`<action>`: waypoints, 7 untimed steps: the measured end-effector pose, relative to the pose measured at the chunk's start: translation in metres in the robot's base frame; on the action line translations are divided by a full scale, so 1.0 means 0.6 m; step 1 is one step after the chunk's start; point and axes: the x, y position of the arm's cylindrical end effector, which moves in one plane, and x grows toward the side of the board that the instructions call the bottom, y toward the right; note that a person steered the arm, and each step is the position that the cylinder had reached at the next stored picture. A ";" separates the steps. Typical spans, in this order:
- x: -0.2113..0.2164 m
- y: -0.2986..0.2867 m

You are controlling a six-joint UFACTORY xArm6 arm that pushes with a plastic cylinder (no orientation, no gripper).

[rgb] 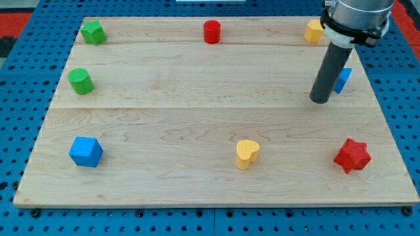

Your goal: Move blue triangle towards yellow hexagon

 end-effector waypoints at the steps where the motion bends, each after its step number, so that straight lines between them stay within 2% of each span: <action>1: 0.008 0.033; 2: 0.013 0.072; 4: 0.003 0.079; 6: -0.131 0.002; 7: -0.134 0.000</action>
